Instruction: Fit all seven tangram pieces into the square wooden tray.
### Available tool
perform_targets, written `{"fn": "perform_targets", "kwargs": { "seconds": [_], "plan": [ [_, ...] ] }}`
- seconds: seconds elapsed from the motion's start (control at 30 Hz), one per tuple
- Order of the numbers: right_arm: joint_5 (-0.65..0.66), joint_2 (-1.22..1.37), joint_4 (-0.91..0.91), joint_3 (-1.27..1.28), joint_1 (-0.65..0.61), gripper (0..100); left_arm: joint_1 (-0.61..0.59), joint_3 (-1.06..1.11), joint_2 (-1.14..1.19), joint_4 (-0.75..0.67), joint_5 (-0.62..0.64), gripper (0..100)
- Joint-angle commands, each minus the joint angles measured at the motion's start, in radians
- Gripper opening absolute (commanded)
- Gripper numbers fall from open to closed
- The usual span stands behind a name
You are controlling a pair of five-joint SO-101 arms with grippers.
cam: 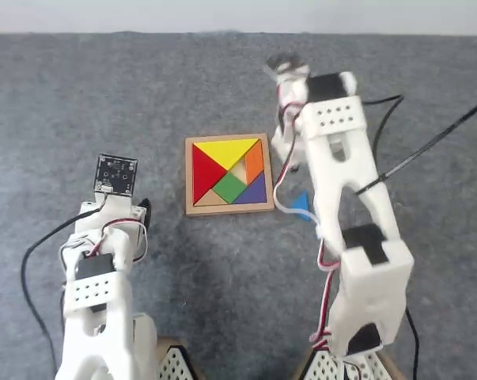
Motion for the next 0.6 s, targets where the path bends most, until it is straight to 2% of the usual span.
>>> {"fn": "perform_targets", "kwargs": {
  "seconds": [0.0, 0.13, 0.3, 0.57],
  "plan": [
    [-0.091, -0.189, -0.001, 0.264, -0.065, 13.4, 0.003, -0.012, -0.032, -0.018, -0.011, 21],
    [-0.172, -0.142, -0.154, 0.417, -0.074, 13.5, 0.003, -0.012, -0.032, -0.018, -0.011, 21],
    [-0.224, 0.031, -0.265, 0.413, -0.067, 13.5, 0.003, -0.012, -0.032, -0.018, -0.011, 21],
    [-0.269, 0.209, -0.228, 0.253, -0.047, 16.2, 0.003, -0.012, -0.032, -0.018, -0.011, 21]
  ]
}}
